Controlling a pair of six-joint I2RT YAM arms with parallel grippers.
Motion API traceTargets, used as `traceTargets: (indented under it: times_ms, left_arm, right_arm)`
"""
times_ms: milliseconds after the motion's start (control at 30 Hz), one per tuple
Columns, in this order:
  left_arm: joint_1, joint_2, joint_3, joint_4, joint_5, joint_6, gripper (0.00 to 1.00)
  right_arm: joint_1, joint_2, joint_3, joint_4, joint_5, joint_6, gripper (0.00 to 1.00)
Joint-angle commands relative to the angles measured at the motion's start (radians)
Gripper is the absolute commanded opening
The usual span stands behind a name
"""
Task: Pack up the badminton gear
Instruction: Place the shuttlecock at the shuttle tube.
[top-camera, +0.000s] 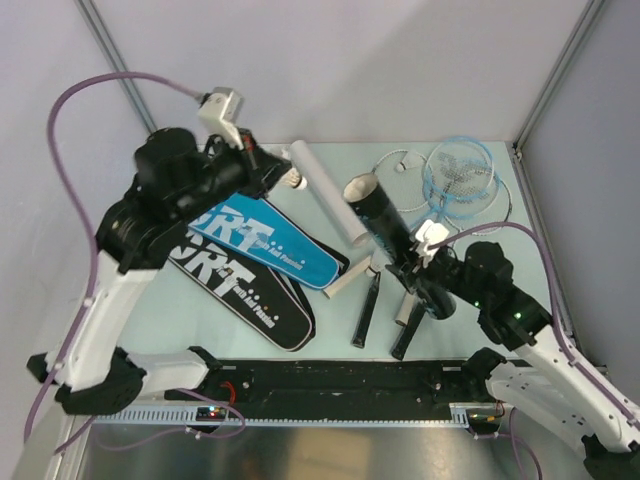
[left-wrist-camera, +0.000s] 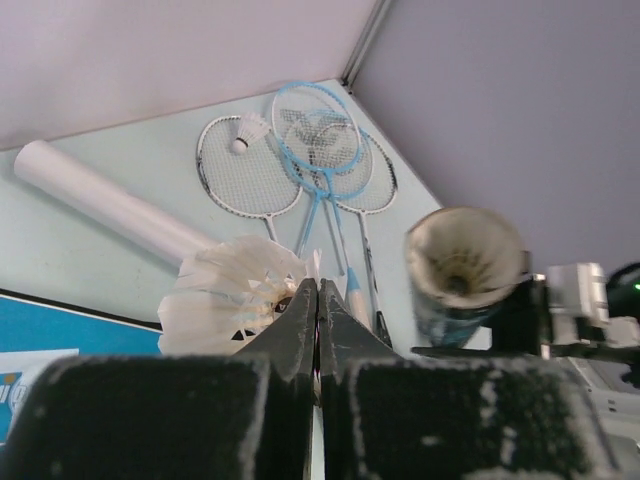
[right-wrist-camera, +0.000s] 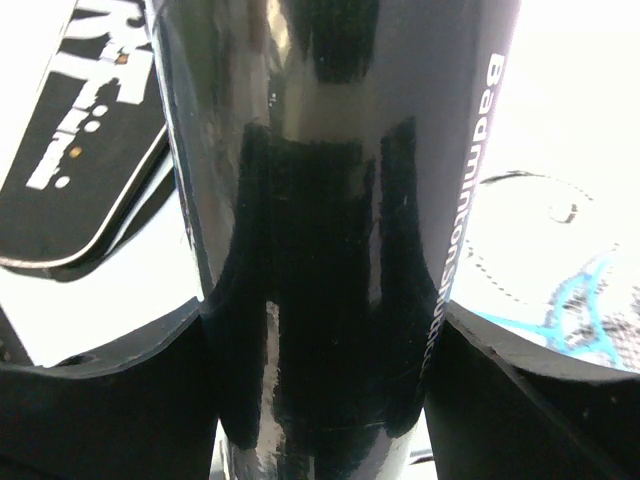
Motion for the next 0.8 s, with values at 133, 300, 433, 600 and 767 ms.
traceTargets:
  times_ms: [133, 300, 433, 600, 767]
  left_arm:
    - [0.004, -0.160, -0.125, 0.065, 0.087, -0.033, 0.00]
    - [0.005, -0.231, -0.230, 0.083, 0.148, -0.065, 0.00]
    - [0.005, -0.292, -0.304, 0.102, 0.126, -0.097, 0.00]
    - [0.004, -0.332, -0.355, 0.130, 0.132, -0.146, 0.00]
    - [0.002, -0.363, -0.388, 0.157, 0.139, -0.180, 0.00]
  right_arm:
    - [0.236, 0.134, 0.006, 0.131, -0.018, -0.192, 0.33]
    - [0.365, 0.239, 0.009, 0.240, 0.153, -0.214, 0.31]
    - [0.382, 0.252, 0.009, 0.253, 0.187, -0.188, 0.31]
    - [0.378, 0.238, 0.009, 0.211, 0.163, -0.197, 0.31]
    - [0.376, 0.244, 0.008, 0.195, 0.167, -0.180, 0.31]
